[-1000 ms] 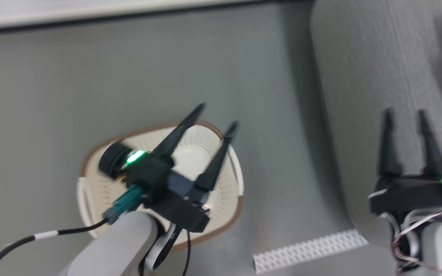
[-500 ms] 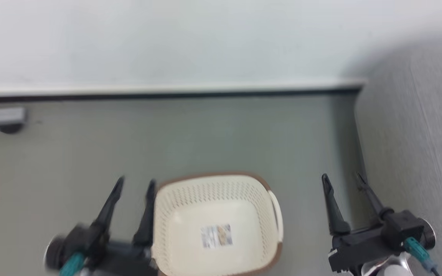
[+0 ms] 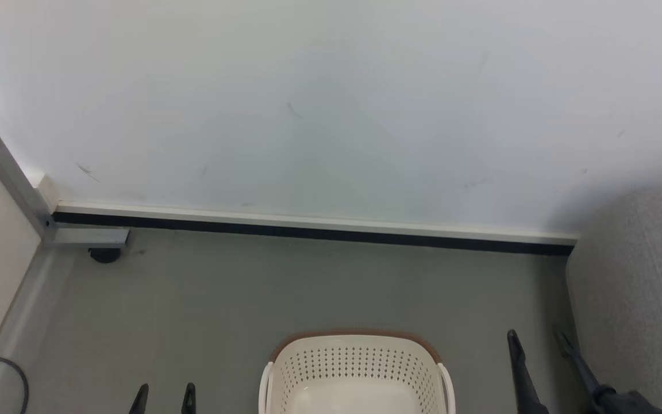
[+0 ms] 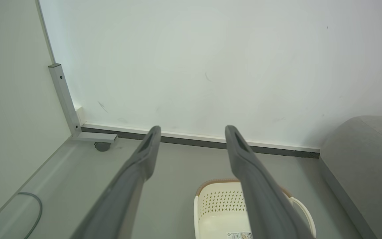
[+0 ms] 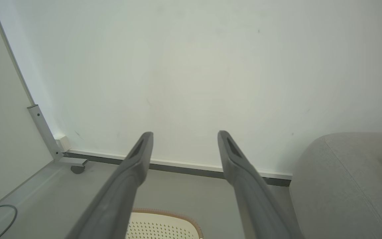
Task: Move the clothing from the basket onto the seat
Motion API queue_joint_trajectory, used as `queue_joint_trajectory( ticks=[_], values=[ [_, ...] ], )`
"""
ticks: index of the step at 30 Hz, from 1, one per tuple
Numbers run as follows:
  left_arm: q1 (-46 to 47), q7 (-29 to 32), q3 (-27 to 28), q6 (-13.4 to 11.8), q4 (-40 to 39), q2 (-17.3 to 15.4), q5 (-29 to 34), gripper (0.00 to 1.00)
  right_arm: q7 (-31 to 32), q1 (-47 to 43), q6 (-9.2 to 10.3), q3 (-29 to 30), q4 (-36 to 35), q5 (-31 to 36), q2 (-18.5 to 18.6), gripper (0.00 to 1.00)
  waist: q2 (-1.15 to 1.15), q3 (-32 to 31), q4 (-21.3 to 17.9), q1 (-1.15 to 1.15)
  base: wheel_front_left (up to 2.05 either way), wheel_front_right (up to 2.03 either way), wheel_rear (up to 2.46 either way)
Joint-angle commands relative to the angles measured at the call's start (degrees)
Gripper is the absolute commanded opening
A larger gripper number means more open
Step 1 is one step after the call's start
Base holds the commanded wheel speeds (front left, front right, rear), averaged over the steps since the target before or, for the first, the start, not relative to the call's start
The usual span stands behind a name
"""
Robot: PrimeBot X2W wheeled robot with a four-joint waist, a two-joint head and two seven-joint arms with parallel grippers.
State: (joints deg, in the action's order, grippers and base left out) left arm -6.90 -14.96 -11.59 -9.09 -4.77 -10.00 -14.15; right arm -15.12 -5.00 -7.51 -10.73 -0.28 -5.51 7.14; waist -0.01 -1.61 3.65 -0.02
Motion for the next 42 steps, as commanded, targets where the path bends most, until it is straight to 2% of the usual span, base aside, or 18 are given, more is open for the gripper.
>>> queue_joint_trajectory(
  ticks=[1,8,17,26,27,33,42],
  values=[
    [-1.1,-0.3,0.7,0.6,0.3,0.2,0.9,1.00,-0.1,-1.7,0.04,0.3,-0.3,0.2,0.0,1.00,0.01,-3.4,2.7,0.02,0.00,0.00,0.00],
    [-3.5,-0.3,5.4,4.0,1.5,3.8,4.0,1.00,-0.1,-9.0,0.04,1.8,-1.6,-0.1,-0.7,1.00,0.01,-5.3,3.3,0.02,0.00,0.00,0.00],
    [-4.1,-0.3,8.4,8.1,2.2,5.7,7.1,1.00,-0.1,-9.2,0.04,-0.7,-1.7,0.0,-0.4,1.00,0.01,-5.4,2.1,0.02,0.00,0.00,0.00],
    [-4.2,-0.3,9.9,9.4,2.1,6.7,8.5,1.00,-0.1,-9.5,0.04,-0.8,-1.7,-0.2,0.1,1.00,0.01,-5.0,2.0,0.02,0.00,0.00,0.00],
    [-3.6,0.0,9.6,9.5,2.3,6.7,7.8,0.00,0.0,-9.6,0.00,-0.8,-1.6,-0.1,-0.2,0.00,0.01,-5.0,2.0,0.02,0.00,0.00,0.00],
    [-3.5,0.4,9.3,9.6,4.6,6.9,6.2,0.00,0.2,-9.8,0.00,-0.8,0.5,-1.4,-0.4,0.00,0.01,-4.9,2.0,0.02,0.00,0.00,0.00],
    [-0.1,2.3,9.1,10.5,7.6,6.9,-5.6,0.00,3.0,-6.4,0.00,1.6,3.0,-14.3,0.3,0.00,0.01,-4.3,1.5,0.02,0.00,0.00,0.00]
  ],
)
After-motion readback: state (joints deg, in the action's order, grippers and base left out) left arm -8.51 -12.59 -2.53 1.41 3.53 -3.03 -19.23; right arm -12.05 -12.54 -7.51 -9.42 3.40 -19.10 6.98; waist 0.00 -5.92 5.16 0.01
